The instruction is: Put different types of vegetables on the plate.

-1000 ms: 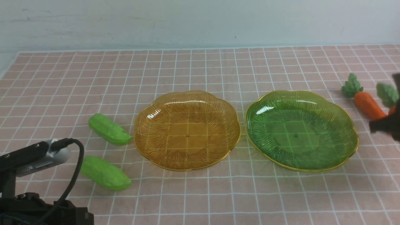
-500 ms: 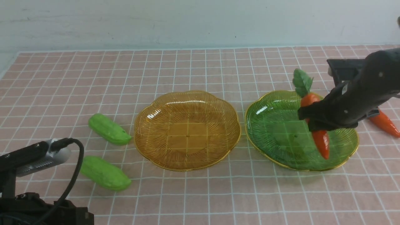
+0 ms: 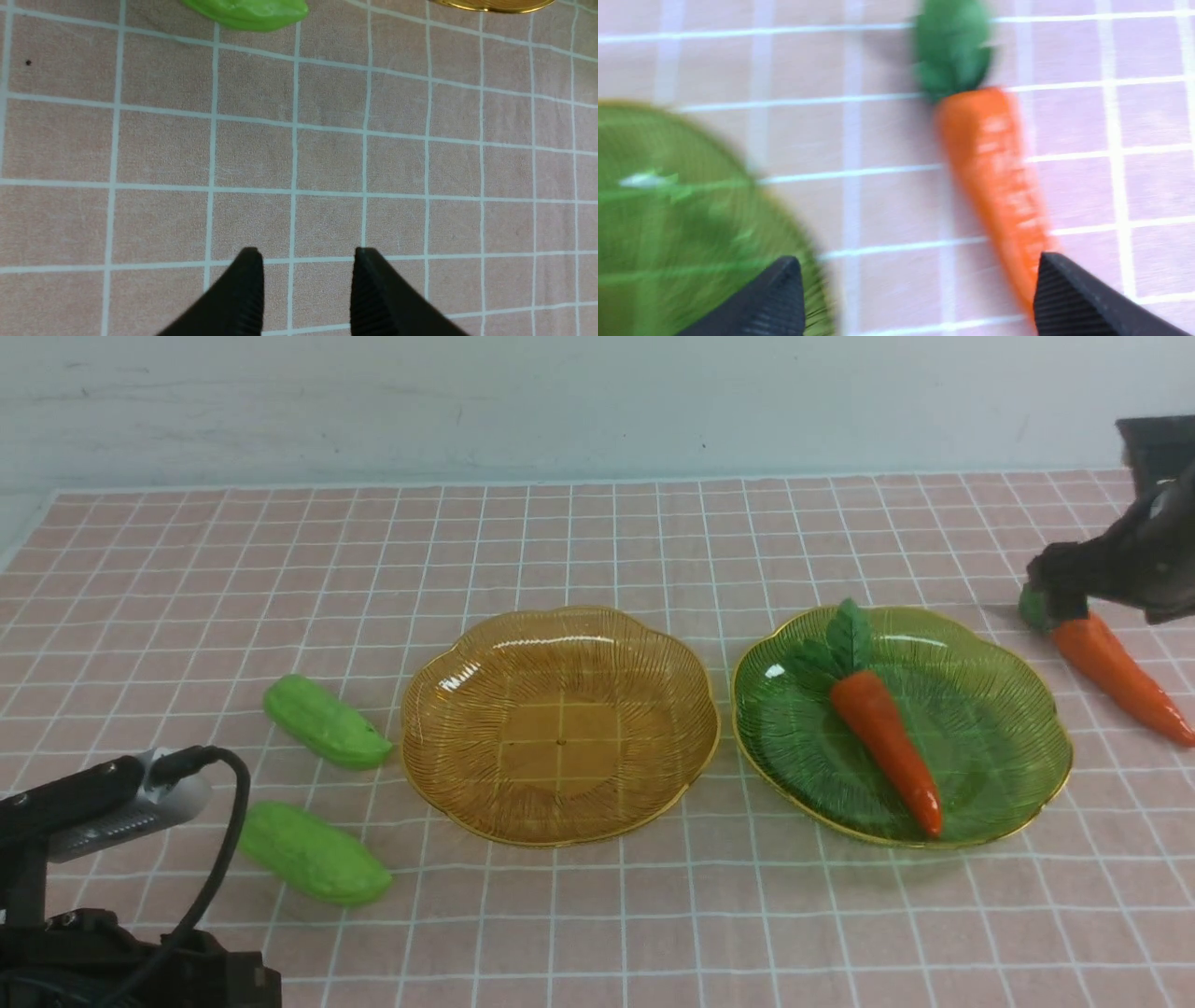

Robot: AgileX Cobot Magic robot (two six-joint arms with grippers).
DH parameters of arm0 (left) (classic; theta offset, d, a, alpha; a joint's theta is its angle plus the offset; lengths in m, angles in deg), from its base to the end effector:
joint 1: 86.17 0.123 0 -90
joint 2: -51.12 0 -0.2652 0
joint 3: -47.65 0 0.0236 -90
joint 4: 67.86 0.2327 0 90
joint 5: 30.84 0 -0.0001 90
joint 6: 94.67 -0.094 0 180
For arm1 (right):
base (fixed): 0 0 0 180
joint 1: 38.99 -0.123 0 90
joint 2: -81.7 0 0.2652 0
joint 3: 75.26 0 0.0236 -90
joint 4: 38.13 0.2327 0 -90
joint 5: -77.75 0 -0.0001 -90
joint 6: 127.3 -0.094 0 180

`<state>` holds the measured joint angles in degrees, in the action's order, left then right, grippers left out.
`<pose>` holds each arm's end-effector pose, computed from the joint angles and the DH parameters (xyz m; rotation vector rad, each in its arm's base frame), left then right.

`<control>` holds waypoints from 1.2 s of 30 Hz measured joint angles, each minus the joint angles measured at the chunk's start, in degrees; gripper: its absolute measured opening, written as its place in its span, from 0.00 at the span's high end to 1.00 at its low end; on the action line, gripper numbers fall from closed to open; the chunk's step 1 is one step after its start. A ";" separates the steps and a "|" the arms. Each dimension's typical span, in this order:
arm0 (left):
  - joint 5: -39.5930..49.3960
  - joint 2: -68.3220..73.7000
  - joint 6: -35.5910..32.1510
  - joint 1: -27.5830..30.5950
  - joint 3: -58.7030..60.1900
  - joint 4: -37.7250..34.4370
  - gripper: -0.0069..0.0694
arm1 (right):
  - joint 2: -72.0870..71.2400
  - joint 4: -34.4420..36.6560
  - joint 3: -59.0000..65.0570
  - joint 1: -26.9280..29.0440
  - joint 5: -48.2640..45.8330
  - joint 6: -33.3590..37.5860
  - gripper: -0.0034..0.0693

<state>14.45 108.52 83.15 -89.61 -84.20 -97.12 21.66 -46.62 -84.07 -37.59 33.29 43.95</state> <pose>0.1334 -0.0408 0.2329 -0.2208 2.5752 -0.6048 0.3966 -0.0194 0.2058 0.1268 2.7036 -0.1337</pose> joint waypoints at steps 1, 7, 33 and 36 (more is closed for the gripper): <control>-0.25 0.00 0.00 0.00 0.00 0.00 0.58 | 0.50 -0.10 -0.53 0.56 0.06 0.00 0.12; -0.73 0.00 0.00 0.00 0.00 0.00 0.58 | 9.49 -0.62 -2.78 5.99 0.72 0.25 0.18; -2.35 0.00 0.00 0.00 0.00 0.00 0.58 | 6.90 25.79 -16.05 0.16 -25.82 19.13 0.65; -3.42 0.00 -0.49 0.00 0.00 0.00 0.58 | 6.90 24.36 -15.64 -2.42 -25.95 19.34 0.63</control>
<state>11.04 108.52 82.67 -89.61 -84.20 -97.12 28.56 -22.26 -99.71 -40.00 7.34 63.30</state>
